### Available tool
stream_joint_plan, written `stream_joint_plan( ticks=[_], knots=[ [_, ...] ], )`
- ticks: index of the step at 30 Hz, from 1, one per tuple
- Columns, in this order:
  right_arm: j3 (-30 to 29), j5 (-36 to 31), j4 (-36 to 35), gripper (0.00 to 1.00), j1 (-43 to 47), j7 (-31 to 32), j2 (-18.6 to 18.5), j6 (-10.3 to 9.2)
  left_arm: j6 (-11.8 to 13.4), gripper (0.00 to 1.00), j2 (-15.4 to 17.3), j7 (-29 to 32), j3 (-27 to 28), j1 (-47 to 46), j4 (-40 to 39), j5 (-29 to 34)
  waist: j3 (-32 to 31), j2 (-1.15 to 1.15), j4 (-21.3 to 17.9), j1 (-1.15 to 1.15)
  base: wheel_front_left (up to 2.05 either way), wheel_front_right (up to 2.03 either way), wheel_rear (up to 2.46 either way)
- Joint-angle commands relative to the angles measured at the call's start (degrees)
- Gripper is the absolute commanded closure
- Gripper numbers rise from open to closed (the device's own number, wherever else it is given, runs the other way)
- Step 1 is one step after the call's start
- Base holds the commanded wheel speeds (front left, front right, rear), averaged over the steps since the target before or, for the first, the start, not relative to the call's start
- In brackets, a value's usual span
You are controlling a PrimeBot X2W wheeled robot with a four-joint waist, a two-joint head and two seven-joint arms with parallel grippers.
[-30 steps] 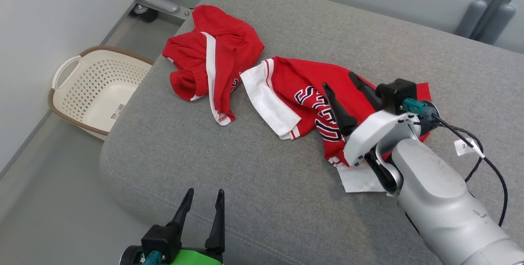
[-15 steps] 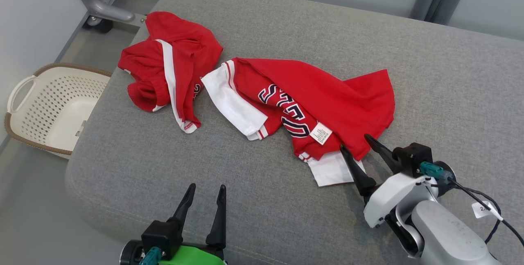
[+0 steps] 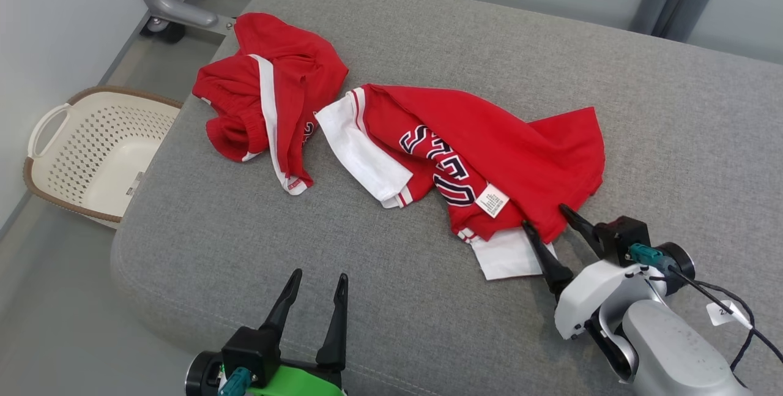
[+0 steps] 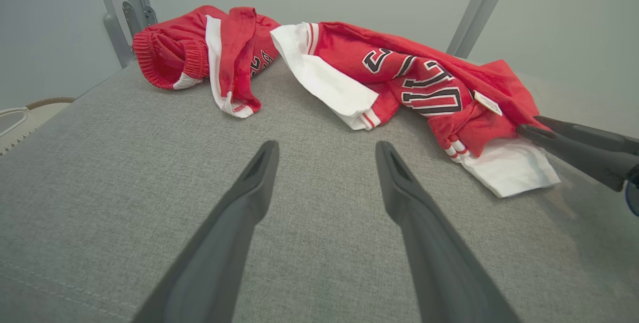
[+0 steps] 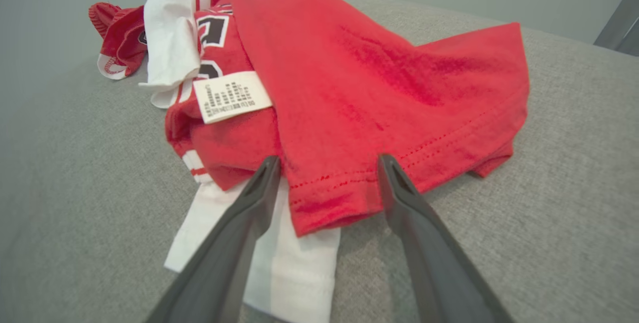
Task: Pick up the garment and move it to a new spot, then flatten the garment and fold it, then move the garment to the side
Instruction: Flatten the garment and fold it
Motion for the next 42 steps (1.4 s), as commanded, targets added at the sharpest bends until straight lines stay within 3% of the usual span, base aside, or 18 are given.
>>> stream_joint_plan(
  ticks=[1, 2, 3, 11, 16, 20, 25, 29, 30, 31, 36, 42],
  knots=[
    [-0.5, -0.6, 0.2, 0.64, -0.5, -0.2, -0.1, -0.02, -0.1, 0.0, 0.1, 0.0, 0.0, -0.4, -0.1, 0.4, 0.0, 0.0, 0.1, 0.0, 0.0, 0.0, 0.0],
    [-1.2, -1.2, 0.3, 0.93, -0.8, -0.2, 0.1, -0.02, 0.0, 0.0, 0.1, 0.0, -0.1, -0.4, -0.2, 0.4, 0.0, 0.0, 0.1, 0.0, 0.0, 0.0, 0.0],
    [-1.9, -1.8, 0.3, 1.0, -0.9, -0.2, 0.3, -0.02, 0.1, 0.0, 0.1, 0.0, 0.0, -0.3, -0.3, 0.4, 0.0, 0.0, 0.0, 0.0, 0.0, 0.0, 0.0],
    [-4.7, -3.7, -2.9, 1.0, -2.5, -0.2, 0.4, -0.02, 0.1, 0.0, 0.1, 0.0, 0.5, 0.0, -0.6, 0.4, -0.4, 0.0, -2.2, 0.0, 0.0, 0.0, 0.0],
    [-8.5, -4.6, -7.0, 1.0, -6.1, -0.2, -2.6, -0.02, -0.3, 0.0, 0.1, 0.0, 0.3, -0.4, -0.4, 0.5, -0.4, 0.0, -4.0, 0.0, 0.0, 0.0, 0.0],
    [-7.5, -5.5, -7.3, 1.0, -12.8, 0.9, -6.2, -0.02, -0.8, 0.0, 0.1, 0.0, -0.4, -1.2, 0.1, 0.8, 0.0, 0.0, -4.7, 0.0, 0.0, 0.0, 0.0],
    [-4.2, -7.1, -2.9, 1.0, -24.3, 4.3, -11.0, -0.03, -1.3, 0.0, 0.1, 0.0, -2.0, -2.1, 0.2, 0.0, 1.8, 0.0, -3.3, 0.0, 0.0, 0.0, 0.0],
    [-3.9, -9.3, 6.4, 1.0, -33.3, 7.3, -14.4, -0.03, -1.3, 0.0, 0.1, 0.0, -4.5, -3.0, 0.4, -0.8, 3.6, 0.0, 1.3, 0.0, 0.0, 0.0, 0.0],
    [-4.9, -9.4, 8.7, 0.64, -34.5, 8.2, -14.7, -0.03, -1.1, 0.0, 0.1, 0.0, -4.9, -3.0, 0.4, -1.0, 3.8, 0.0, 2.2, 0.0, 0.0, 0.0, 0.0],
    [-6.2, -9.6, 11.1, 0.0, -35.3, 9.1, -14.8, -0.04, -0.9, 0.0, 0.1, 0.0, -5.2, -2.9, 0.4, -1.2, 4.1, 0.0, 3.2, 0.0, 0.0, 0.0, 0.0],
    [-9.0, -12.3, 17.7, 0.0, -36.9, 6.9, -13.8, -0.03, -0.4, 0.0, 0.1, 0.0, -5.4, -2.0, 0.2, -1.3, 4.6, 0.0, 5.4, 0.0, 0.0, 0.0, 0.0],
    [-9.8, -11.0, 20.1, 0.0, -35.2, 2.6, -10.7, -0.03, -0.2, 0.0, 0.1, 0.0, -5.1, -1.9, -0.2, -0.6, 4.3, 0.0, 3.3, 0.0, 0.0, 0.0, 0.0]
  ],
)
